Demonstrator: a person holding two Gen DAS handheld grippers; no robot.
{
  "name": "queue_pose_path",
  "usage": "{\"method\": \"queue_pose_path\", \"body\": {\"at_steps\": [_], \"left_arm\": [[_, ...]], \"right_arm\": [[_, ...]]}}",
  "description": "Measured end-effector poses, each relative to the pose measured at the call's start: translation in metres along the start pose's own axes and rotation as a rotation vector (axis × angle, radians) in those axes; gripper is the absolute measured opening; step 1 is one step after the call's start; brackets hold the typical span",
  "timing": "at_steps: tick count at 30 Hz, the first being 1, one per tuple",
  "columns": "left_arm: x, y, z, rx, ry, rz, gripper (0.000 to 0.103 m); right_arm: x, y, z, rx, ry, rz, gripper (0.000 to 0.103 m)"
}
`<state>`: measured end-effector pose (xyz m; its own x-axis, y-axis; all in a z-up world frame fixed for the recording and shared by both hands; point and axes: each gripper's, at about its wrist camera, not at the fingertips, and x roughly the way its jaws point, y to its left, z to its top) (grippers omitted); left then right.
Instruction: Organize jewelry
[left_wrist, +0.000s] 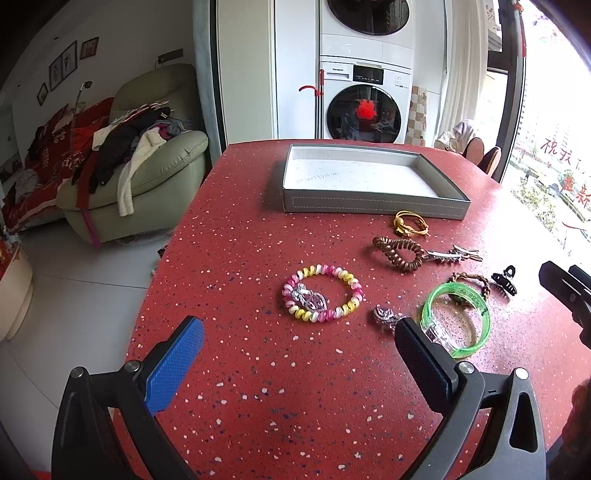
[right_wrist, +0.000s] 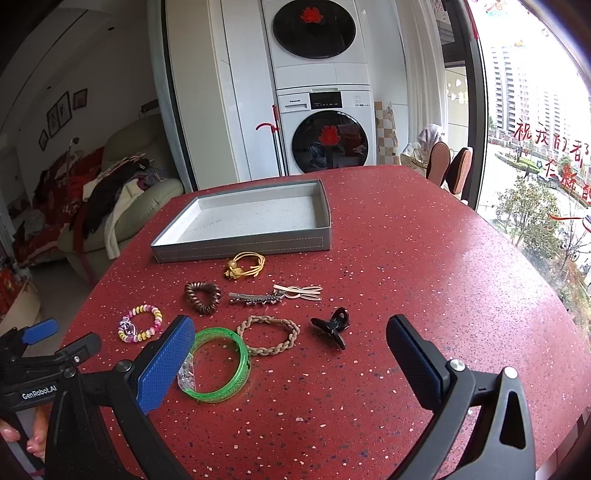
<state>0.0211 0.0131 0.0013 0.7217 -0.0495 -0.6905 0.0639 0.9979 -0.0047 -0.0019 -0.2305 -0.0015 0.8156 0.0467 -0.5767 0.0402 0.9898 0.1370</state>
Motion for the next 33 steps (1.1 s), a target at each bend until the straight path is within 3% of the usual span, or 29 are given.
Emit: {"method": "queue_pose_path", "body": {"at_steps": [8,15,19,21,25,29,33], "left_arm": [[0.042,0.027,0.045,0.065,0.073,-0.094,0.103],[0.084,0.024,0.06,0.158,0.167,-0.153,0.103],[0.101,0.015,0.064,0.228,0.234,-0.2,0.095],[0.106,0.009,0.065,0.263,0.248,-0.209,0.086],[0.114,0.0,0.065,0.33,0.277,-0.222,0.085],[0.116,-0.003,0.068,0.348,0.281,-0.245,0.08],[0.115,-0.007,0.069,0.369,0.292,-0.277,0.065]], "right_arm": [[0.034,-0.028,0.017,-0.059,0.174,-0.001,0.103],[0.065,-0.044,0.017,-0.086,0.291,-0.009,0.103],[0.081,-0.049,0.015,-0.112,0.351,-0.012,0.102],[0.087,-0.05,0.015,-0.131,0.375,-0.008,0.098],[0.101,-0.051,0.015,-0.151,0.41,-0.009,0.082],[0.108,-0.047,0.018,-0.183,0.413,-0.009,0.073],[0.109,-0.043,0.022,-0.201,0.416,0.003,0.061]]}}
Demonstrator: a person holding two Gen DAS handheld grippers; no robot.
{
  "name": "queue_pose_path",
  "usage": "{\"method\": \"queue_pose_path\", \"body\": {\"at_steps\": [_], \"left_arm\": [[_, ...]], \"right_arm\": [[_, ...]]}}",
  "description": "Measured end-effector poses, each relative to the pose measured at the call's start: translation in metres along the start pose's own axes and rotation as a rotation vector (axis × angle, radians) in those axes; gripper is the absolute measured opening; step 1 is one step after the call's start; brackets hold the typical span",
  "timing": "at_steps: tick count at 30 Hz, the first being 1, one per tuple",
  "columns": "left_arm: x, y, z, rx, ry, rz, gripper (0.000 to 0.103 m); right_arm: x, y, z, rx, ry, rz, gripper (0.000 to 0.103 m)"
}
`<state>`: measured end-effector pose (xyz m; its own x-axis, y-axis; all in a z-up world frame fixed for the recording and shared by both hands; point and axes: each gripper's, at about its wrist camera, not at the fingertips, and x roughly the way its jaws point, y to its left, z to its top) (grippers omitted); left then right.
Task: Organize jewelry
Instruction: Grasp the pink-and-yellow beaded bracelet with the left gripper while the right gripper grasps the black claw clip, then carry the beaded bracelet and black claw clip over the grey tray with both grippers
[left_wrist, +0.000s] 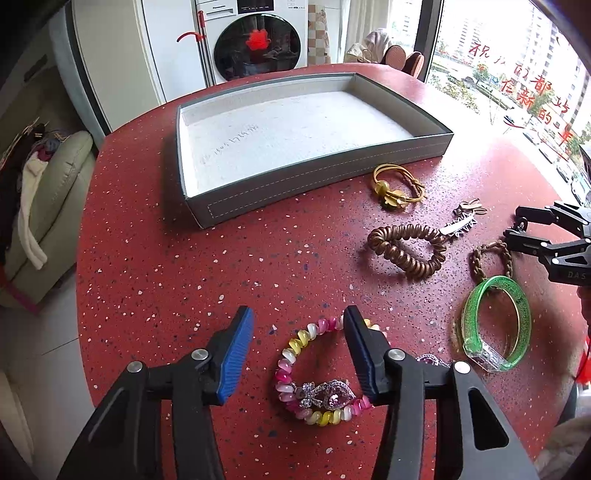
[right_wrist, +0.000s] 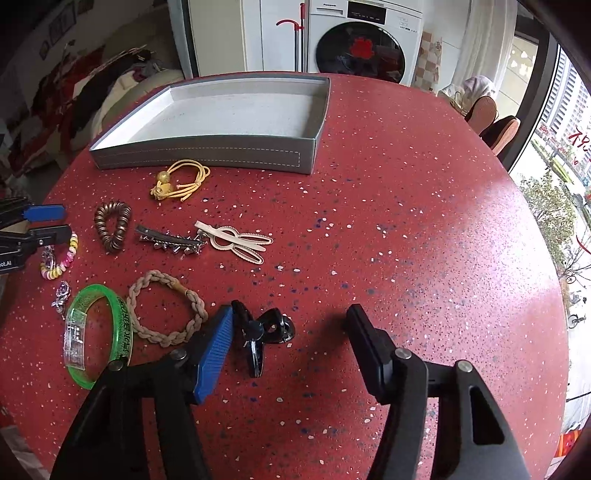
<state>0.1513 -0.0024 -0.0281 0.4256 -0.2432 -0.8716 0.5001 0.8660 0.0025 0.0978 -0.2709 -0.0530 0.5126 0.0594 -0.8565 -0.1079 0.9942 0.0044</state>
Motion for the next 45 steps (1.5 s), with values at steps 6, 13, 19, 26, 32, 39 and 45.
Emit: {"method": "queue_pose_path", "body": {"at_steps": [6,13,19,26,32,39,45], "left_arm": [[0.003,-0.013,-0.006,0.089,0.039,0.007,0.039],[-0.006,-0.018,-0.011,0.102,-0.002,0.007,0.028],[-0.031,-0.01,-0.007,0.014,-0.076,-0.002,0.028],[-0.057,0.002,0.012,-0.092,-0.162,-0.026,0.028],[-0.064,0.012,0.048,-0.162,-0.22,-0.007,0.028],[-0.05,0.031,0.096,-0.262,-0.247,0.034,0.028],[-0.019,0.048,0.134,-0.315,-0.228,0.092,0.028]], "right_arm": [[-0.003,0.007,0.001,-0.013,-0.003,0.017,0.028],[-0.011,0.002,0.001,0.042,-0.034,0.021,0.025],[-0.028,-0.009,0.004,0.102,-0.071,0.071,0.025],[-0.046,-0.013,0.029,0.141,-0.125,0.144,0.025],[-0.047,-0.005,0.069,0.117,-0.156,0.175,0.025],[-0.024,-0.005,0.129,0.118,-0.155,0.221,0.025],[0.018,-0.005,0.181,0.156,-0.133,0.253,0.025]]}}
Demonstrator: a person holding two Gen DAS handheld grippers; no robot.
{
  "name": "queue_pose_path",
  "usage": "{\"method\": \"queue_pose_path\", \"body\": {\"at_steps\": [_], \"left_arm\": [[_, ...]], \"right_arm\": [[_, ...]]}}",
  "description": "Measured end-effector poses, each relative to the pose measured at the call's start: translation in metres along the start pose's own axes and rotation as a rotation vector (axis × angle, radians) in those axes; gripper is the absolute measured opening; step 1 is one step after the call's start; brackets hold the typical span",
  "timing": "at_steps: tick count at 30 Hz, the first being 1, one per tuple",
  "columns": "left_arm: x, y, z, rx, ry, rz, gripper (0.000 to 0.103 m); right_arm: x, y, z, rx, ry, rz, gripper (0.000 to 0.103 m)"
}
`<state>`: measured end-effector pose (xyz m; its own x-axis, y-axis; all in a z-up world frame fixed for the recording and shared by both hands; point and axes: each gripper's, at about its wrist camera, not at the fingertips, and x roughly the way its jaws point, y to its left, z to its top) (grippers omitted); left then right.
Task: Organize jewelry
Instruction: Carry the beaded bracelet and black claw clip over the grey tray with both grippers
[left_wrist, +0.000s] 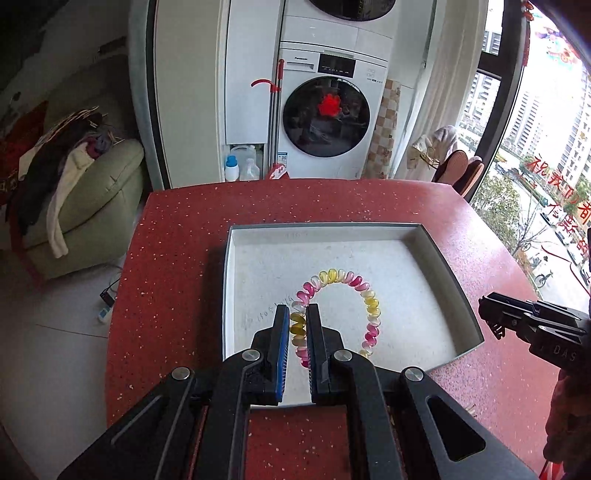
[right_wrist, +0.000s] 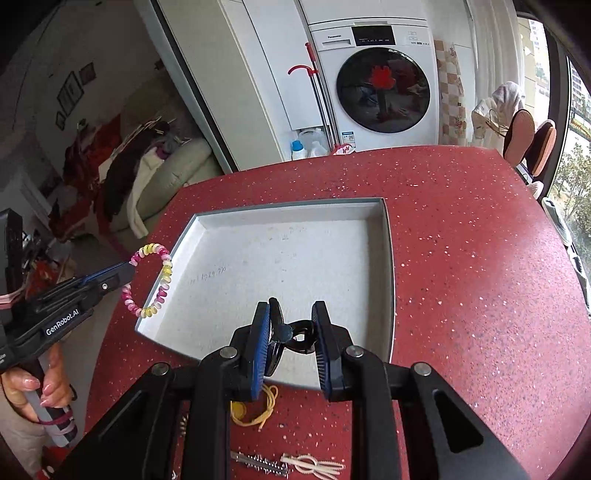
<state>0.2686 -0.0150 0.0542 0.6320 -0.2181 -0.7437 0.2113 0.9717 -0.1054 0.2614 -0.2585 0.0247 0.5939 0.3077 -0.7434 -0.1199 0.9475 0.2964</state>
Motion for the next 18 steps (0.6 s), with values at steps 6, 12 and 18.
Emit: {"method": "queue_pose_path", "body": {"at_steps": [6,12,18], "left_arm": [[0.051,-0.002,0.013,-0.007,0.04,0.085,0.028],[0.092,-0.004,0.005,0.003,0.105,0.115,0.028],[0.107,-0.012,-0.004,0.053,0.119,0.185,0.028]], "right_arm": [[0.05,-0.005,0.017,0.042,0.028,-0.02,0.025],[0.086,-0.018,0.019,0.058,0.067,-0.067,0.025],[0.098,-0.021,0.008,0.041,0.074,-0.107,0.027]]}}
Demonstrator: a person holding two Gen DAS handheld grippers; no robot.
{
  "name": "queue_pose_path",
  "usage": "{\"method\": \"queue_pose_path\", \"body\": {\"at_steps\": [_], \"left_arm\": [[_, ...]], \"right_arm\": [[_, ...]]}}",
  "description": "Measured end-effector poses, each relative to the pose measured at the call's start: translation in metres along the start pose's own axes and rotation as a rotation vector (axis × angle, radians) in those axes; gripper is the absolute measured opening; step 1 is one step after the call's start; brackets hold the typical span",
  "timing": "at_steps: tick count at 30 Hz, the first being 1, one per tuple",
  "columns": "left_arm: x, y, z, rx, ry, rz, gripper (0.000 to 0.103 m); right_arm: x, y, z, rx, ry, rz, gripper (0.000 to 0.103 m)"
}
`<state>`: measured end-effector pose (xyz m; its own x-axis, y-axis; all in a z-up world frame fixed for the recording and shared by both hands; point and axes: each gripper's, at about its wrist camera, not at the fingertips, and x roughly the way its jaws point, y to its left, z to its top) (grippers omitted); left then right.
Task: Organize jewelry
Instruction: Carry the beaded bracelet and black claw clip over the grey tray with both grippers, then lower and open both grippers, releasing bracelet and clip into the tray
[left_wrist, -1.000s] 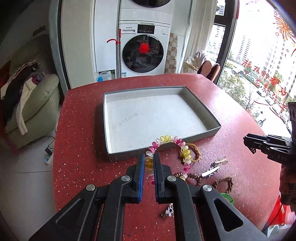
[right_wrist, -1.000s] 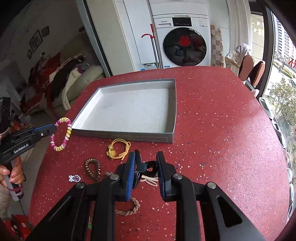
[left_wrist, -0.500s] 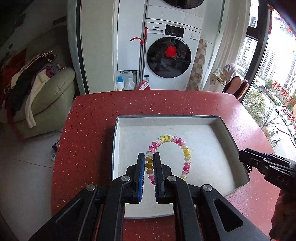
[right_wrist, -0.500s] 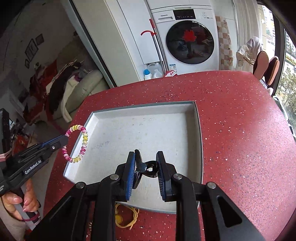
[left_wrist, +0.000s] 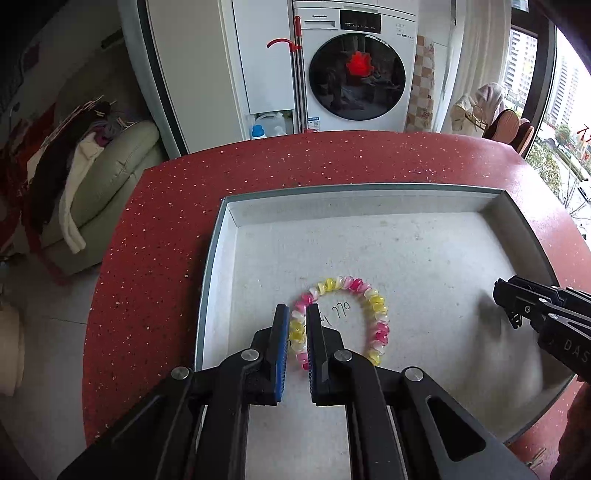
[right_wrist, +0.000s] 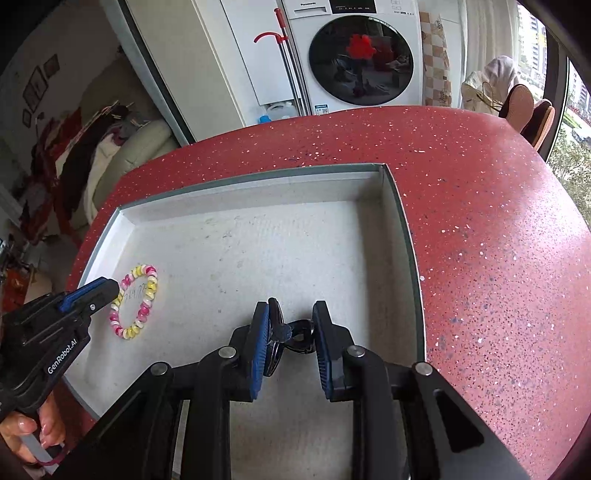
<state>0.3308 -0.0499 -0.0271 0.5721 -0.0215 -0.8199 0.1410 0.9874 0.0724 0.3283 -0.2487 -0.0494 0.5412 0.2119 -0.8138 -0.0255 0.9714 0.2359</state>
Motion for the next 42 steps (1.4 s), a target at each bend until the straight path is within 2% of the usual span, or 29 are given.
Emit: {"method": "queue_pose_path", "body": {"at_steps": [1,3,5,7,9,11,13,17,24,25,26,27,30,33,40,42], "left_arm": [[0.001,-0.001,-0.001,0.01,0.002,0.01,0.028],[0.005,-0.004,-0.004,0.032,0.014,0.028,0.028],[0.007,-0.006,-0.006,0.042,0.025,0.031,0.028],[0.003,-0.006,-0.007,0.039,0.011,0.03,0.028],[-0.003,-0.006,-0.008,0.036,-0.017,0.031,0.028],[-0.01,-0.005,-0.008,0.036,-0.043,0.021,0.028],[-0.016,-0.005,-0.008,0.037,-0.062,0.013,0.028],[-0.028,-0.001,-0.009,0.019,-0.073,-0.024,0.028],[-0.068,0.007,-0.02,-0.008,-0.136,-0.073,0.029],[-0.073,0.009,-0.022,-0.015,-0.138,-0.079,0.034],[-0.079,0.011,-0.026,-0.023,-0.137,-0.089,0.08],[-0.085,0.014,-0.03,-0.039,-0.137,-0.089,0.103],[-0.101,0.021,-0.047,-0.063,-0.194,-0.088,0.103],[-0.11,0.026,-0.066,-0.076,-0.194,-0.118,0.103],[-0.126,0.034,-0.12,-0.077,-0.159,-0.175,0.103],[-0.128,0.031,-0.134,-0.068,-0.141,-0.172,0.103]], "right_arm": [[0.0,0.0,0.0,-0.003,0.0,-0.005,0.028],[0.001,0.003,-0.002,-0.015,0.002,-0.003,0.039],[-0.003,0.005,-0.003,-0.013,-0.011,0.013,0.061],[-0.009,0.005,-0.002,0.002,-0.03,0.031,0.067],[-0.019,0.004,-0.001,0.019,-0.051,0.053,0.069],[-0.031,0.003,-0.002,0.025,-0.078,0.073,0.076],[-0.043,0.003,-0.005,0.029,-0.104,0.085,0.079],[-0.066,0.001,-0.015,0.061,-0.131,0.125,0.079],[-0.105,-0.002,-0.049,0.109,-0.162,0.163,0.081],[-0.11,-0.003,-0.055,0.118,-0.163,0.168,0.081],[-0.115,-0.004,-0.061,0.127,-0.164,0.175,0.081],[-0.12,-0.004,-0.067,0.135,-0.167,0.18,0.081],[-0.133,-0.006,-0.087,0.158,-0.175,0.188,0.085],[-0.144,-0.008,-0.107,0.18,-0.174,0.216,0.103],[-0.176,-0.002,-0.151,0.196,-0.255,0.222,0.103],[-0.181,0.002,-0.161,0.197,-0.25,0.232,0.103]]}}
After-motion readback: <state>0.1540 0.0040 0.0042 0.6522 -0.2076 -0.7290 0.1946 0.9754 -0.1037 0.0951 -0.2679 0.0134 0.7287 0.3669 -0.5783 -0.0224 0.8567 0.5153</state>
